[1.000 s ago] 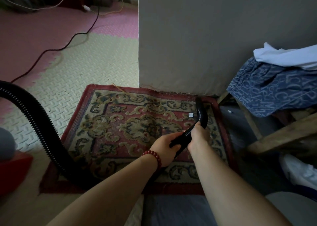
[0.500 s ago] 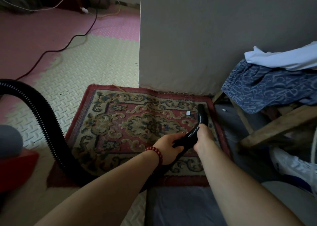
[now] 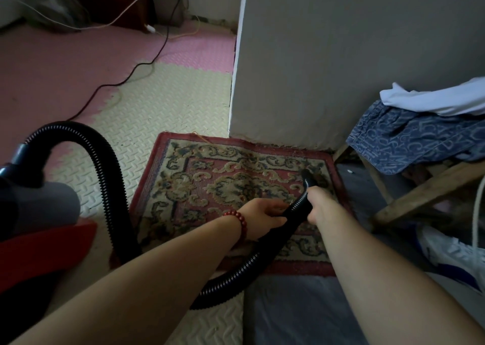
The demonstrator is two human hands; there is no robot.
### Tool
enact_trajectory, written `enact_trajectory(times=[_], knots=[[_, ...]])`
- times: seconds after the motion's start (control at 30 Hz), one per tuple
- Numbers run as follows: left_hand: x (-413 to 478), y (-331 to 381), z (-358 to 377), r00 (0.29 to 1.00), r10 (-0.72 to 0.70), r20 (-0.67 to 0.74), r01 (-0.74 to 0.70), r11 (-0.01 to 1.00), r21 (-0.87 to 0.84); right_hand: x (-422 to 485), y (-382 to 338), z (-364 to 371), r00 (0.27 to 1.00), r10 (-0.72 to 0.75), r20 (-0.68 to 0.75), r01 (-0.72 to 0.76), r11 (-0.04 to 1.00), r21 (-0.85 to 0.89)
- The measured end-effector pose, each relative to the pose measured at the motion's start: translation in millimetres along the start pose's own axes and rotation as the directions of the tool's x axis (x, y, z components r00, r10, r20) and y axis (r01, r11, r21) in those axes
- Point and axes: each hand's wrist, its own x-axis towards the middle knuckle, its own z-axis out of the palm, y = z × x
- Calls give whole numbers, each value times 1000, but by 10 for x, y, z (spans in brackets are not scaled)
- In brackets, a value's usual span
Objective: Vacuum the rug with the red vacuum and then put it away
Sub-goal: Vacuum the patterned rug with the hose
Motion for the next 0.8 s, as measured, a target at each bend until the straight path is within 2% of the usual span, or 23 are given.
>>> enact_trajectory(times=[0.07, 0.2, 0.33, 0.5, 0.63, 0.7, 0.8], knots=[[-29, -54, -59, 998, -47, -36, 45, 997, -64, 0, 38, -94, 1000, -22, -16, 21, 999, -28], [-78, -195, -362, 987, -100, -127, 89, 992, -90, 6, 129, -315, 1000, -7, -21, 7, 1000, -24], [-162, -305, -522, 961, -201, -189, 150, 956, -253, -37, 160, -360, 1000, 9, -11, -9, 999, -38], [-188, -429, -617, 939, -205, -276, 166, 974, -157, -168, 132, -180, 999, -34, 27, 37, 991, -128], [-207, -499, -613, 939, -221, -263, 195, 973, -122, -175, 126, -35, 994, -91, 56, 103, 963, -251], [-234, -504, -619, 947, -201, -252, 197, 980, -41, -247, 131, 28, 992, -83, 99, 108, 953, -281], [-238, -546, -651, 953, -169, -253, 172, 985, -10, -275, 154, 91, 986, -102, 134, 141, 935, -324]])
